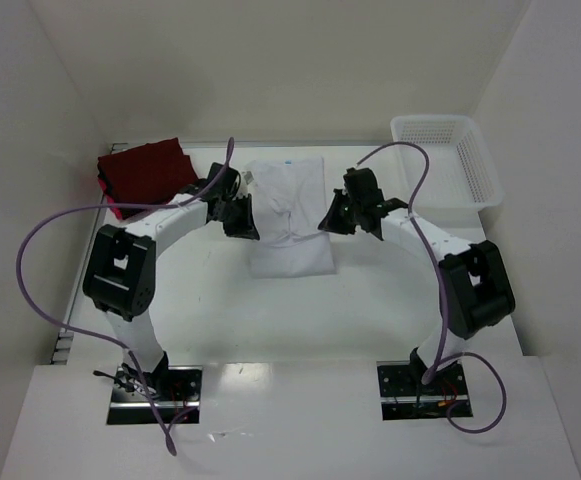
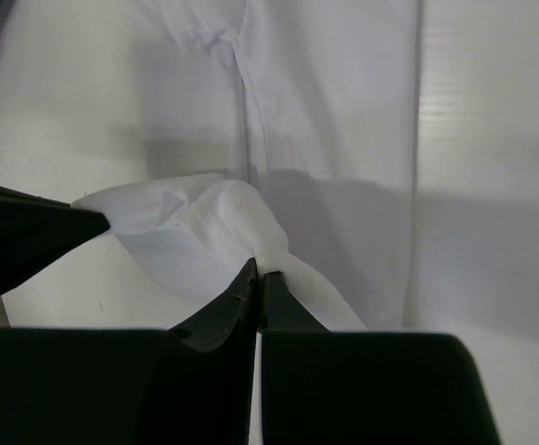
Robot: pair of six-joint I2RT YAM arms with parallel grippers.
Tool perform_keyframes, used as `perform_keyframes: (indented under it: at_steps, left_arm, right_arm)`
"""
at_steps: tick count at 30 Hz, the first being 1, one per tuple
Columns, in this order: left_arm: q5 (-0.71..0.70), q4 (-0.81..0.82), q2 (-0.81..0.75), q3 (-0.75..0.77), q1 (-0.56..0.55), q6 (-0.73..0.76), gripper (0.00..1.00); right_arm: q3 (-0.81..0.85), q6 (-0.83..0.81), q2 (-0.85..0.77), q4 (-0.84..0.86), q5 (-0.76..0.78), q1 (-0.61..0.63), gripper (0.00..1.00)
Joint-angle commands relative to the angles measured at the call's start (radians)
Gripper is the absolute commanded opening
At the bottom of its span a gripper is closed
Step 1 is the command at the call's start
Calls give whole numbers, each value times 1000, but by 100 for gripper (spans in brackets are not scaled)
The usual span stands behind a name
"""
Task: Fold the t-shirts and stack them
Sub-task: Fold the folded rectangular tshirt in 1/3 of the way
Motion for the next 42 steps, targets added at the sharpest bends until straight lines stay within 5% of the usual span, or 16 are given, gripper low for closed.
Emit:
perform_keyframes:
  at_steps: [1, 13, 18, 19, 22, 23, 27, 30, 36, 39, 42]
  left_arm:
    - [78, -4, 91, 112, 43, 85, 0]
    - [210, -89, 386, 465, 107, 160, 1]
    - [210, -89, 422, 483, 127, 150, 13]
    - [210, -88, 430, 483, 128, 141, 31]
    - [224, -58, 430, 474, 155, 141, 49]
    - [224, -58, 430, 485, 155, 168, 63]
    - [229, -40, 407, 505, 174, 198, 85]
    - [208, -25, 362, 522, 175, 189, 90]
    - [202, -35, 190, 482, 175, 218, 94]
    - [284, -35, 84, 377, 153, 228, 91]
    - [290, 1, 7, 230, 92, 213, 83]
  right_arm:
    - [118, -53, 94, 54, -19, -10, 0]
    - [376, -74, 371, 26, -30, -72, 0]
    - [399, -74, 423, 42, -40, -102, 9]
    - [408, -75, 437, 43, -51, -111, 12]
    - [417, -85, 448, 90, -81, -111, 26]
    - [426, -96, 448, 117, -81, -111, 29]
    - [471, -105, 459, 158, -81, -111, 45]
    - [510, -105, 459, 161, -81, -120, 50]
    - [483, -127, 301, 151, -23, -120, 78]
    - [380, -127, 161, 164, -28, -120, 78]
    - [256, -108, 60, 200, -58, -120, 65]
